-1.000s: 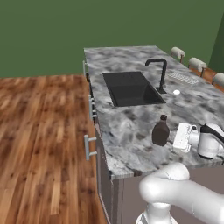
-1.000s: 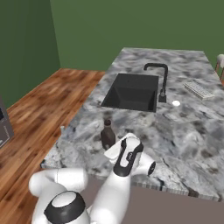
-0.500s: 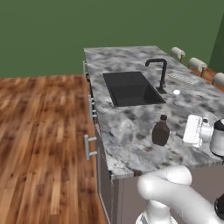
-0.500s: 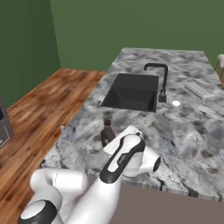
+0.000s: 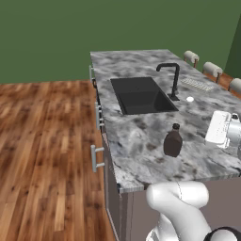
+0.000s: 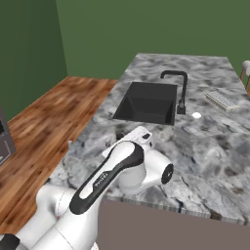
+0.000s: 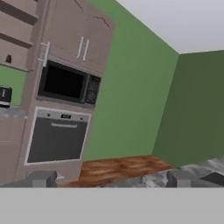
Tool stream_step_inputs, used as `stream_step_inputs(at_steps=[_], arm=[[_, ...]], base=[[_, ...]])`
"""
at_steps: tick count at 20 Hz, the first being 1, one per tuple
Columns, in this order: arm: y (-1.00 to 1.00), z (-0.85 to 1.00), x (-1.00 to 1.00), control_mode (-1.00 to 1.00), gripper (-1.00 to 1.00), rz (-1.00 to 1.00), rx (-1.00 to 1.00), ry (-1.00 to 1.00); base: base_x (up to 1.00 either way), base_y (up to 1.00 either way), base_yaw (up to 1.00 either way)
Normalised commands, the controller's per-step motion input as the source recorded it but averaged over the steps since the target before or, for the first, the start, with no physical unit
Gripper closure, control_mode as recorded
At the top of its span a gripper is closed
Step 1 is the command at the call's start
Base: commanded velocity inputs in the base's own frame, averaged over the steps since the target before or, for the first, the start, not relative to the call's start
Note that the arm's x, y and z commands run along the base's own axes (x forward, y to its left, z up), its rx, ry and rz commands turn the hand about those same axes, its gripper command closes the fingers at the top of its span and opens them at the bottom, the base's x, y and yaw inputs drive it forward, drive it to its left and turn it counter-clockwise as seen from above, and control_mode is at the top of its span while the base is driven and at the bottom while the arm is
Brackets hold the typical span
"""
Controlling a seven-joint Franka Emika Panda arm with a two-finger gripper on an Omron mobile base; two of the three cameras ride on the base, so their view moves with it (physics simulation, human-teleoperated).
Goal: Move the syrup bottle and shaker from the cabinet to the dining counter.
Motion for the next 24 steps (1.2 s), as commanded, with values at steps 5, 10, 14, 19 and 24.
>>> stream_step_inputs(at_steps=[5, 10, 14, 19, 24], arm=[[0.58, 1.00, -0.51, -1.00, -1.00, -0.14, -0.20, 0.23], [0.66, 0.98, -0.34, -1.00, -1.00, -0.09, -0.37, 0.48], [0.67, 0.64, -0.21, -1.00, -1.00, -0.09, -0.44, 0.63], [0.44, 0.03, -0.11, -1.00, -1.00, -0.23, -0.38, 0.42], [0.11, -0.09, 0.00, -1.00, -1.00, -0.24, -0.11, 0.10]], base=[[0.00, 0.00, 0.00], [0.00, 0.00, 0.00], [0.00, 0.00, 0.00], [0.00, 0.00, 0.00], [0.00, 0.00, 0.00]])
